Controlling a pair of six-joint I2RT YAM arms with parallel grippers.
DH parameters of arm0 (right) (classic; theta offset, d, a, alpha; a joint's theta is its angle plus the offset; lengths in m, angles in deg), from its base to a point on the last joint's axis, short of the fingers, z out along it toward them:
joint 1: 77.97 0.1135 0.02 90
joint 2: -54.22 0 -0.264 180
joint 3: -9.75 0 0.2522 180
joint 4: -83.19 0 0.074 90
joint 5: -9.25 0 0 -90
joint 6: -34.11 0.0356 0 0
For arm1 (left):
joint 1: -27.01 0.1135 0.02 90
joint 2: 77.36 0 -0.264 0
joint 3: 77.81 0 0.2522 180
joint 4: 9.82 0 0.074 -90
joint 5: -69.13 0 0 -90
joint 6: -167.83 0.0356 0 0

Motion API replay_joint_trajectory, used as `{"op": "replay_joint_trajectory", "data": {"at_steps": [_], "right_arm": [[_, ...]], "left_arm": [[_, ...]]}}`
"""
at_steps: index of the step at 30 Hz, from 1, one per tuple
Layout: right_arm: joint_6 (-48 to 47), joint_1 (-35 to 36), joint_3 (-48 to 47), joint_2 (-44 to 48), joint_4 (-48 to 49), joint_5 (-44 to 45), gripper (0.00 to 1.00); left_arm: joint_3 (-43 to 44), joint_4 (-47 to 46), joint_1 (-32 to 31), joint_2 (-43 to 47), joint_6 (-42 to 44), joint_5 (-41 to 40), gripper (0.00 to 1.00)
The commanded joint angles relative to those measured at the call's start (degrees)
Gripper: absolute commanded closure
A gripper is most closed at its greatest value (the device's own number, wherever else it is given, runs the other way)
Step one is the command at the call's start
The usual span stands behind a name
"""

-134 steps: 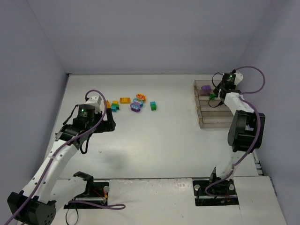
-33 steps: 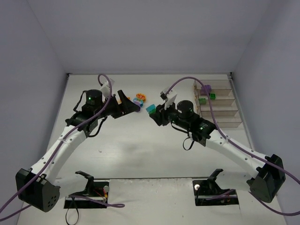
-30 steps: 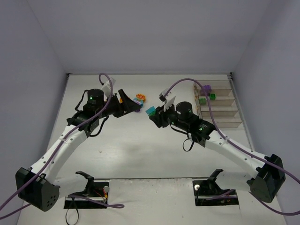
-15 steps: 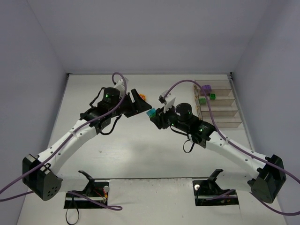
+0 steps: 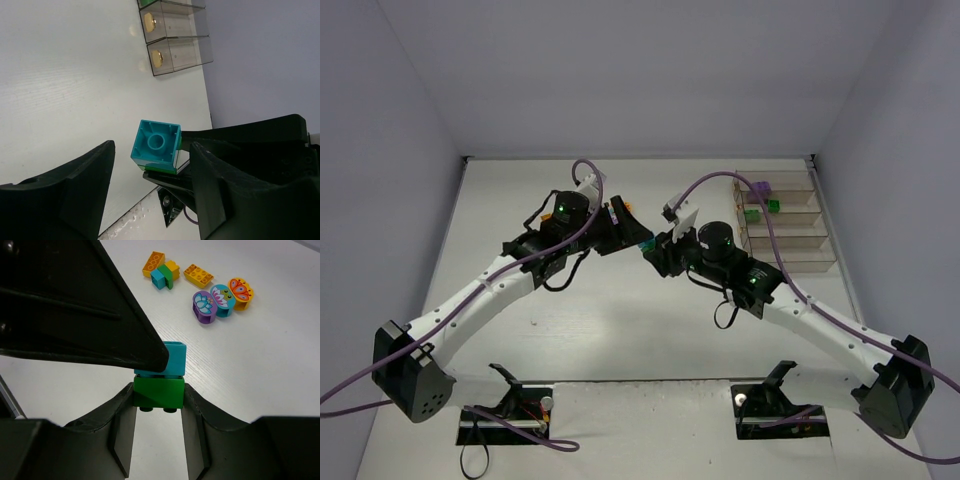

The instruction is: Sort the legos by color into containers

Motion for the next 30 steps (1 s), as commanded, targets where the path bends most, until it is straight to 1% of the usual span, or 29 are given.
{"op": "replay_joint_trajectory", "data": {"at_steps": [1, 3, 4, 9, 15, 19, 20, 26, 30], "right_arm": [[0.0, 0.4, -0.1, 2.1, 3.1, 1.5, 1.0], [0.3, 0.4, 0.0, 2.1, 3.1, 1.6, 1.0], [0.4, 0.5, 0.0, 2.2, 3.1, 1.7, 1.0], [0.7, 0.4, -0.2, 2.2, 3.1, 2.1, 1.0], [0.9, 0.4, -0.8, 1.9, 3.1, 2.8, 1.0], [1.2, 0.5, -1.1, 1.4, 3.2, 3.1, 1.0], [1.3, 0.4, -1.1, 1.3, 3.2, 3.3, 1.0], [2.2, 0.4, -1.3, 1.4, 3.7, 3.9, 1.0], [3.1, 0.4, -1.2, 1.2, 4.3, 3.5, 1.0]], "left_arm": [[1.9, -4.8, -0.8, 1.2, -0.9, -0.4, 0.46], [1.6, -5.3, -0.9, 1.2, -0.9, -0.5, 0.51], [1.4, -5.3, -1.0, 1.1, -1.0, -0.5, 0.52], [1.1, -6.8, -1.2, 1.0, -1.1, -1.0, 0.54], [1.3, -7.1, -1.5, 0.4, -1.3, -0.9, 0.55], [1.1, -6.4, -1.6, 0.4, -1.6, -1.7, 0.53], [1.1, -6.2, -1.6, 0.4, -1.6, -2.0, 0.49], [0.5, -6.1, -1.6, 0.4, -2.3, -3.1, 0.45], [0.1, -7.8, -1.7, -0.1, -3.4, -2.3, 0.45]]}}
